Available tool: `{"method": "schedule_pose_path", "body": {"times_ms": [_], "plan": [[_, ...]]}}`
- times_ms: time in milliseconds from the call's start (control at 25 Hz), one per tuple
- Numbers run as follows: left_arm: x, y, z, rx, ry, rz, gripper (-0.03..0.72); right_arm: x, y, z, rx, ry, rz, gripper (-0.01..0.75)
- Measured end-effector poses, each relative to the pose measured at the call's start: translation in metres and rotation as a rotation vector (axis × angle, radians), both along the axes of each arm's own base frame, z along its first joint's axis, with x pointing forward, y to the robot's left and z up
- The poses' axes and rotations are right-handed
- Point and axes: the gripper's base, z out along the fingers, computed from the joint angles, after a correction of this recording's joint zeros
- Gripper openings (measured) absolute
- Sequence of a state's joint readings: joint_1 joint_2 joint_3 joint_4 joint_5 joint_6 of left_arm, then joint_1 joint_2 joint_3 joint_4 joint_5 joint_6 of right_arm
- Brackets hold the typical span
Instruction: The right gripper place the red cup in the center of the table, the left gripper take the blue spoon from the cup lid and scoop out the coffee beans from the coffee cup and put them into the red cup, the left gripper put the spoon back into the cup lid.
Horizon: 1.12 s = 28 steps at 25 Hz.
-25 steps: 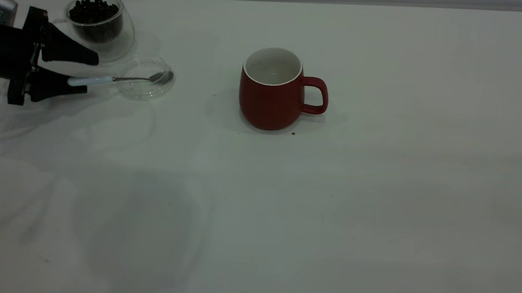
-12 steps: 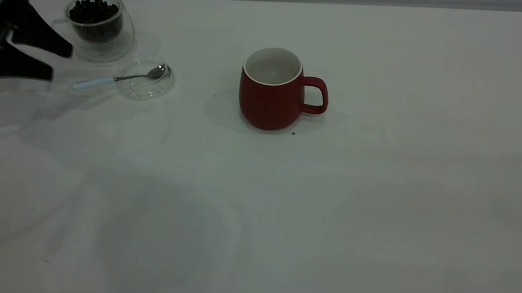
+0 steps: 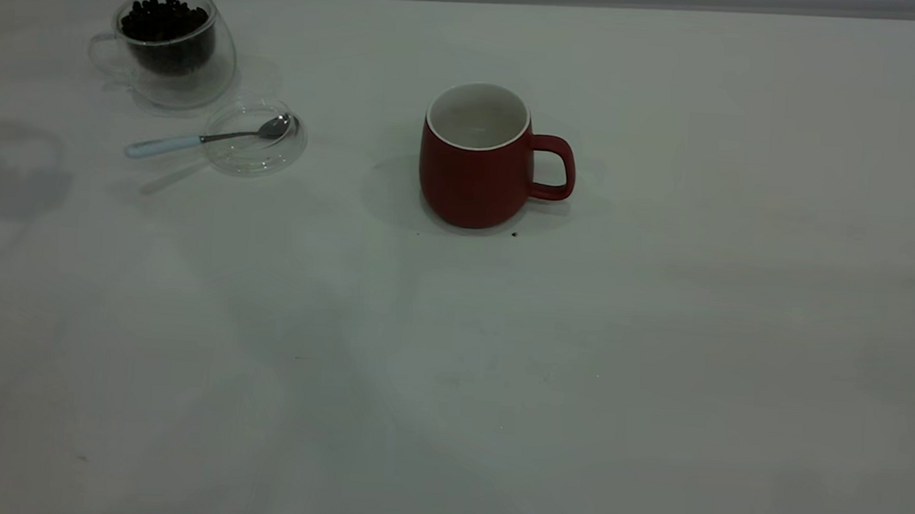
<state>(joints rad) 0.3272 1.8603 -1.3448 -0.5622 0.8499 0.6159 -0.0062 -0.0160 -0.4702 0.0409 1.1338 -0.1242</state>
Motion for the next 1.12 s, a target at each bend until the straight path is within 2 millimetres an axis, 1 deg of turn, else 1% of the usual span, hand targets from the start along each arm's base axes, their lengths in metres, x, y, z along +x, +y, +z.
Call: {"method": "schedule_pose_path", "body": {"times_ms": [160, 280, 320, 440, 560, 760, 880, 920, 1040, 1120], "plan": [[-0.034, -0.007, 0.067, 0.066, -0.057, 0.028, 0.590, 0.000, 0.000, 0.000, 0.000, 0.000, 0.000, 0.590], [-0.064, -0.013, 0.108, 0.120, -0.102, 0.058, 0.590, 0.000, 0.000, 0.000, 0.000, 0.000, 0.000, 0.590], [-0.075, -0.015, 0.119, 0.140, -0.109, 0.065, 0.590, 0.000, 0.000, 0.000, 0.000, 0.000, 0.000, 0.590], [-0.104, -0.020, 0.142, 0.194, -0.091, 0.079, 0.590, 0.000, 0.000, 0.000, 0.000, 0.000, 0.000, 0.590], [-0.129, -0.023, 0.156, 0.241, -0.077, 0.106, 0.590, 0.000, 0.000, 0.000, 0.000, 0.000, 0.000, 0.590], [-0.152, -0.031, 0.177, 0.269, -0.141, 0.165, 0.590, 0.000, 0.000, 0.000, 0.000, 0.000, 0.000, 0.590], [-0.165, -0.050, 0.187, 0.291, -0.186, 0.140, 0.590, 0.000, 0.000, 0.000, 0.000, 0.000, 0.000, 0.590], [-0.169, -0.058, 0.188, 0.300, -0.196, 0.109, 0.590, 0.000, 0.000, 0.000, 0.000, 0.000, 0.000, 0.590], [-0.191, -0.084, 0.184, 0.313, -0.227, -0.009, 0.589, 0.000, 0.000, 0.000, 0.000, 0.000, 0.000, 0.590], [-0.212, -0.098, 0.176, 0.305, -0.244, -0.094, 0.589, 0.000, 0.000, 0.000, 0.000, 0.000, 0.000, 0.590]]}}
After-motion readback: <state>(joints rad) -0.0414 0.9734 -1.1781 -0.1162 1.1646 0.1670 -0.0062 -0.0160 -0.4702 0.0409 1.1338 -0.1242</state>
